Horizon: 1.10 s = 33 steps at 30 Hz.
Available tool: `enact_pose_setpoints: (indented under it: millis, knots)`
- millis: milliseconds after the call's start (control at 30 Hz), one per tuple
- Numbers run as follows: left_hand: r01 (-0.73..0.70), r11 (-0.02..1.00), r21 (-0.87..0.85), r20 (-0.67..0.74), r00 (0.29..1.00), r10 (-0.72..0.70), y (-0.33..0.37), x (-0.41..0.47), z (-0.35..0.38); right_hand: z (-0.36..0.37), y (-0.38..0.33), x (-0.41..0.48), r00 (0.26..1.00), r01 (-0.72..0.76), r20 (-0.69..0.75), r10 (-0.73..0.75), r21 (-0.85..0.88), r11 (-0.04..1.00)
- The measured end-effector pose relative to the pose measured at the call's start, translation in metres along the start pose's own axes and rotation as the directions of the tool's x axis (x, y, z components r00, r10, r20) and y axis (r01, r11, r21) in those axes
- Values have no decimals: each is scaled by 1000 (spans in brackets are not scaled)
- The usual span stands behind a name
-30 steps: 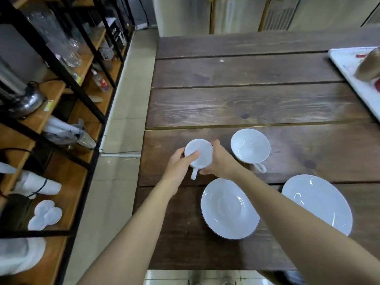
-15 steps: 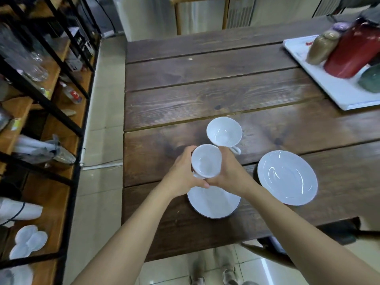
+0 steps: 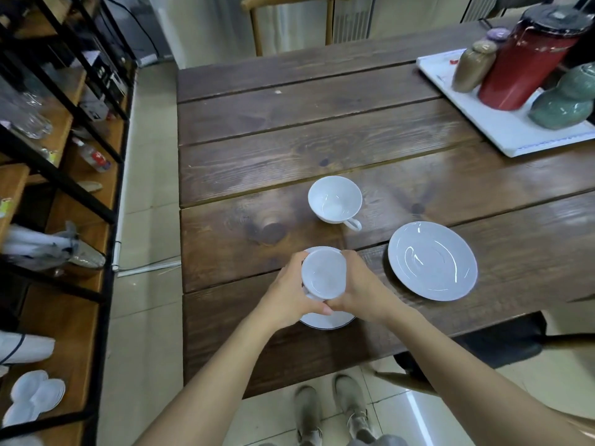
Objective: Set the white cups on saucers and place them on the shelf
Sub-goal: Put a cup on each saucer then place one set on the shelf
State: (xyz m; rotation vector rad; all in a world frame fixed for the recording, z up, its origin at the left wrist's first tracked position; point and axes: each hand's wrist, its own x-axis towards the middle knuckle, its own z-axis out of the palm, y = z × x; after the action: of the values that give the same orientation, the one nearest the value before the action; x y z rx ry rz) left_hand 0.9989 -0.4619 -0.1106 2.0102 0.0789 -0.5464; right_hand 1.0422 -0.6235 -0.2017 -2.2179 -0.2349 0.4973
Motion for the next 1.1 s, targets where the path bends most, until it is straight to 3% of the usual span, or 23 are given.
enact_pose_setpoints:
  millis: [300,500,633,767,933,1100]
  knots:
    - [57,998,33,38,998,-58,-7,1,3,1,7,-3,996,-54,61,58,-66,996]
    - [74,927,367,53,994,-100,6,7,-21,-66,-47,-29,970,-120,200,140,-105,987]
    - [89,980,176,-134,989,-66,13,33,-45,-106,-65,-15,993,-120,-1,120,28,992]
    - [99,978,182,-230,972,-55,28,78,-49,-114,-58,25,976,-115,-180,120,41,993]
    - [151,935,321,-180,979,-96,30,121,-34,-101,-41,69,988,-68,-136,67,-3,998]
    - [77,960,270,-135,990,-42,31,137,-26,-95,-35,88,989,18,-147,-15,17,1000]
